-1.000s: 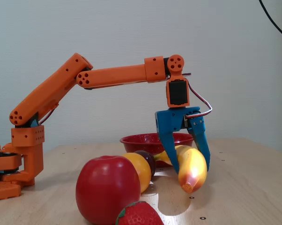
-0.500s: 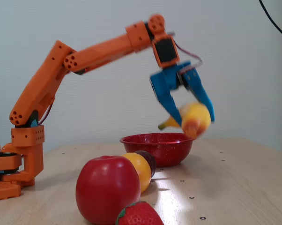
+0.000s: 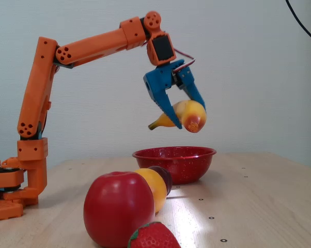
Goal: Put the banana in the red bowl.
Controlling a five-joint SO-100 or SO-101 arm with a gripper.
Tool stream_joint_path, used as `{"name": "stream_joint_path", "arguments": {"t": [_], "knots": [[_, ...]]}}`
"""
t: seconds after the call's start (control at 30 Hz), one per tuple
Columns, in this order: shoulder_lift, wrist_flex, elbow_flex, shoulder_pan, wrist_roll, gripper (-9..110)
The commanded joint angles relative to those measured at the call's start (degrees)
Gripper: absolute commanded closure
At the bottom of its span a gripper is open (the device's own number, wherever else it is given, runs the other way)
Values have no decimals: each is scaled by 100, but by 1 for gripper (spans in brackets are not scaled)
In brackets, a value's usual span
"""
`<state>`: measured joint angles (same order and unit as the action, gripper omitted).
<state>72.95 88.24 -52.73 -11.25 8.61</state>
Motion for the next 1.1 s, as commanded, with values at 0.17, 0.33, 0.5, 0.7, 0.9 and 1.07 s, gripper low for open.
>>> {"name": "stream_joint_path", "arguments": {"t": [0.17, 0.33, 0.5, 0.7, 0.9, 1.07], "knots": [[1020, -571, -299, -949, -176, 101], [976, -809, -554, -1441, -141, 101], [756, -932, -589, -1784, -114, 101], [281, -1195, -606, -1934, -26, 101], [-387, -1318, -448, -2021, 70, 101], [-826, -1160, -158, -2153, 79, 101]]}}
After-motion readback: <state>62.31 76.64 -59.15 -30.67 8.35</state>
